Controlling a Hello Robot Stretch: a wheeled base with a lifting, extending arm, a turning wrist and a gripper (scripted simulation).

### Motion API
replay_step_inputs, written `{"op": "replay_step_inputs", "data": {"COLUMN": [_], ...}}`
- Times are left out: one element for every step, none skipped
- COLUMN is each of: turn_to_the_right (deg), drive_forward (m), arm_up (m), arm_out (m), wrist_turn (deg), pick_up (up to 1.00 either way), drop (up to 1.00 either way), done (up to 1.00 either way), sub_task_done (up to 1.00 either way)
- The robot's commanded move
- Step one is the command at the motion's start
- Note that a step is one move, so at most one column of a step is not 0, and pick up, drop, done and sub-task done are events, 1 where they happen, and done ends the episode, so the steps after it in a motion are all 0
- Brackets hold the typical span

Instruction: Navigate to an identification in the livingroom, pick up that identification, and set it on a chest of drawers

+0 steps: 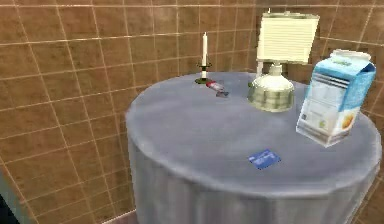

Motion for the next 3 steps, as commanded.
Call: {"op": "replay_step_inputs", "data": {"turn_to_the_right": [-45.0,-21.0,0.0], "drive_forward": [0.00,0.00,0.00], "arm_up": [0.00,0.00,0.50], "arm_out": [0.00,0.00,0.00], "wrist_turn": [0.0,0.0,0.0], "pick_up": [0.00,0.00,0.00], "drop": [0.00,0.00,0.00], "done": [0.00,0.00,0.00], "sub_task_done": [0.00,0.00,0.00]}}
